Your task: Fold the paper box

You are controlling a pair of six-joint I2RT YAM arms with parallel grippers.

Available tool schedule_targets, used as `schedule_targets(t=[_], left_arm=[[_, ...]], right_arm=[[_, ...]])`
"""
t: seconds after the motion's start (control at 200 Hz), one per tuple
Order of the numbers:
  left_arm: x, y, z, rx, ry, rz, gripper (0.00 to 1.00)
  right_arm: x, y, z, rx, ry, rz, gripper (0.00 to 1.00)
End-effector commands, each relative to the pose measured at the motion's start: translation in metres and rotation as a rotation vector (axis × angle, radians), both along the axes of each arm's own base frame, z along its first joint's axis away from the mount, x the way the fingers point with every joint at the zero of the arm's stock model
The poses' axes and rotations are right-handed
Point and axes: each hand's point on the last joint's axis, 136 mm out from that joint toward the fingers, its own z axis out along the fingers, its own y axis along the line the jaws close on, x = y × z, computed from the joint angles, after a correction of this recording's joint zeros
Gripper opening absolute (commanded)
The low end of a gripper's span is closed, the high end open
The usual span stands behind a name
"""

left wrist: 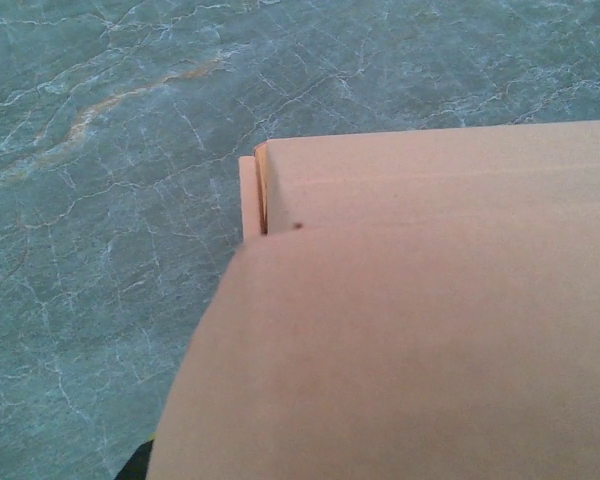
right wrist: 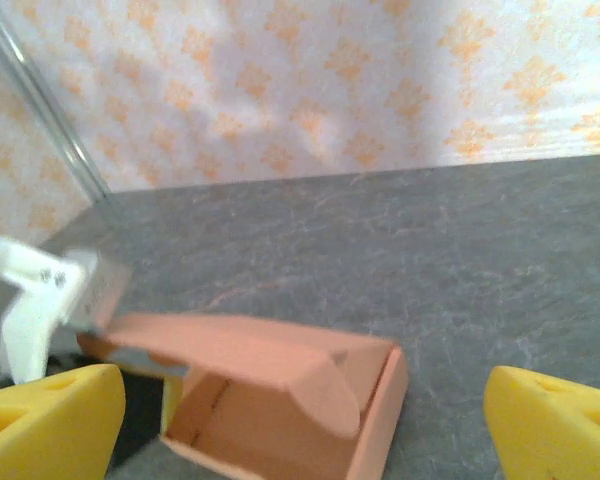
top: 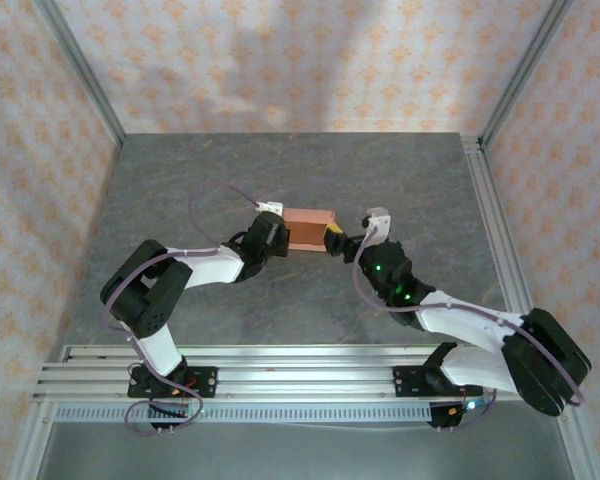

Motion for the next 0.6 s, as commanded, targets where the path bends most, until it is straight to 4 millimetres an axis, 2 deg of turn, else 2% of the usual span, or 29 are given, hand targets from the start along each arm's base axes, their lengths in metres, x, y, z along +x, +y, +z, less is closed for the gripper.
schedule_targets(t=[0.0,0.07,0.085,0.215,0.275,0.295,0.35,0.37,0.415,0.435,0.48,0.5,0.561,0.596], left_arm=[[-0.014,0.007,-0.009,0.064,0.044,-0.010,0.06],[-0.014,0.006,-0.006,0.060,0.042,-0.016,0.13],[-0.014,0.006,-0.006,0.059,0.041,-0.016,0.15],[-0.017,0.002,0.000,0.038,0.038,-0.038,0.38],[-0.020,0.002,0.002,0.021,0.037,-0.040,0.46],[-0.022,0.003,0.002,0.015,0.034,-0.037,0.53],[-0.027,0.004,0.005,-0.007,0.023,-0.036,0.57],[-0.029,0.005,0.005,-0.013,0.020,-0.036,0.67],[-0.035,0.008,0.006,-0.024,0.019,-0.033,0.71],[-0.038,0.010,0.007,-0.028,0.018,-0.030,0.79],[-0.046,0.013,0.008,-0.041,0.014,-0.033,0.83],[-0.048,0.015,0.009,-0.046,0.010,-0.032,0.89],[-0.058,0.018,0.013,-0.058,0.003,-0.046,0.93],[-0.064,0.021,0.014,-0.058,0.009,-0.052,0.99]], right_arm=[[0.015,-0.019,0.011,-0.009,0.133,-0.153,0.87],[0.026,-0.018,0.022,0.018,0.191,-0.184,0.84],[0.029,-0.016,0.015,0.006,0.221,-0.190,0.83],[0.048,-0.009,0.013,0.044,0.339,-0.235,0.81],[0.056,-0.005,0.004,0.037,0.389,-0.231,0.81],[0.058,-0.003,0.001,0.032,0.399,-0.227,0.81],[0.064,-0.001,-0.009,0.015,0.428,-0.227,0.81],[0.066,0.000,-0.013,0.014,0.441,-0.224,0.81],[0.071,0.002,-0.021,0.014,0.469,-0.223,0.81],[0.072,0.003,-0.024,0.016,0.479,-0.218,0.82],[0.075,0.008,-0.031,0.019,0.502,-0.205,0.82],[0.076,0.010,-0.034,0.018,0.512,-0.199,0.82],[0.078,0.021,-0.043,0.018,0.544,-0.161,0.82],[0.078,0.027,-0.048,0.020,0.567,-0.138,0.83]])
